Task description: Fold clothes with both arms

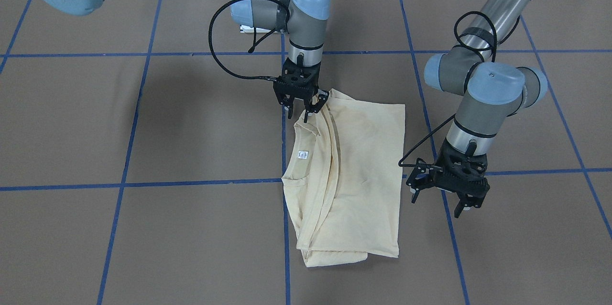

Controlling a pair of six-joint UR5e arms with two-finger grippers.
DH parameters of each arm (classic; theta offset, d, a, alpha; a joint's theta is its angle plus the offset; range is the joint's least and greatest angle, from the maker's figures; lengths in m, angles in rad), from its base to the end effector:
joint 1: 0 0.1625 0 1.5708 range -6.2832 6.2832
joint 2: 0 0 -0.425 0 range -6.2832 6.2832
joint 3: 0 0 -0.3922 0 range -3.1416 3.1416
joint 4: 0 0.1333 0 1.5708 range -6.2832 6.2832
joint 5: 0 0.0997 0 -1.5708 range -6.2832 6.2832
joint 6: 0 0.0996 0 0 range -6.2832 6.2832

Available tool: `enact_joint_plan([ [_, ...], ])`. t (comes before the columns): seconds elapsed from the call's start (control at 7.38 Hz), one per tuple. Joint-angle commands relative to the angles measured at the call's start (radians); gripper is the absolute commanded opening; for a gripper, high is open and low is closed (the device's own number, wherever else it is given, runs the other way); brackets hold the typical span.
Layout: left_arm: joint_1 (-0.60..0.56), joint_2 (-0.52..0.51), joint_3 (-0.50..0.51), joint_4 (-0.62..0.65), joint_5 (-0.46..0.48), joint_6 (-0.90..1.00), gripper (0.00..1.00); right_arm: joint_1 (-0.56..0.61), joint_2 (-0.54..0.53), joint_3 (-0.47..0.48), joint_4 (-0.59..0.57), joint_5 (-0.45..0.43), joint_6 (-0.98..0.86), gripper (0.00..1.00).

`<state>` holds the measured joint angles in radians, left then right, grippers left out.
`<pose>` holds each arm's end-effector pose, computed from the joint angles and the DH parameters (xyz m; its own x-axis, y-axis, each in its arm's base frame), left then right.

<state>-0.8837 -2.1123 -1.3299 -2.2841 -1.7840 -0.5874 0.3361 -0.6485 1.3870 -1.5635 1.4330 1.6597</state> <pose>0.3756 -0.6348 0.3774 0.7199 0.4052 -0.5635 0.0765 0.7606 0.6446 -0.6774 -0.3924 0.1600 0.6539 0.3216 0.6848 -0.4746 0.8793 0.0403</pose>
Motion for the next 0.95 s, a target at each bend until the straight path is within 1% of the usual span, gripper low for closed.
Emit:
enact_joint_plan([
  [0.0, 0.000, 0.002, 0.000, 0.000, 0.000, 0.000, 1.00, -0.003, 0.000, -0.006, 0.000, -0.008, -0.005, 0.48],
  [0.14, 0.000, 0.002, 0.000, 0.000, 0.000, 0.000, 1.00, -0.006, 0.003, -0.019, 0.000, -0.009, -0.003, 0.48],
  [0.27, 0.000, 0.002, 0.000, 0.000, 0.000, 0.000, 1.00, -0.009, 0.009, -0.041, 0.019, -0.032, -0.003, 0.48],
  [0.54, 0.000, 0.002, 0.000, 0.000, 0.000, 0.000, 1.00, -0.012, 0.010, -0.066, 0.057, -0.036, -0.003, 0.48],
  [0.68, 0.000, 0.002, 0.000, 0.000, 0.000, 0.000, 1.00, -0.012, 0.012, -0.066, 0.057, -0.036, -0.002, 0.43],
  [0.81, 0.000, 0.002, 0.000, 0.000, 0.000, 0.000, 1.00, -0.015, 0.012, -0.066, 0.057, -0.036, -0.001, 0.34],
])
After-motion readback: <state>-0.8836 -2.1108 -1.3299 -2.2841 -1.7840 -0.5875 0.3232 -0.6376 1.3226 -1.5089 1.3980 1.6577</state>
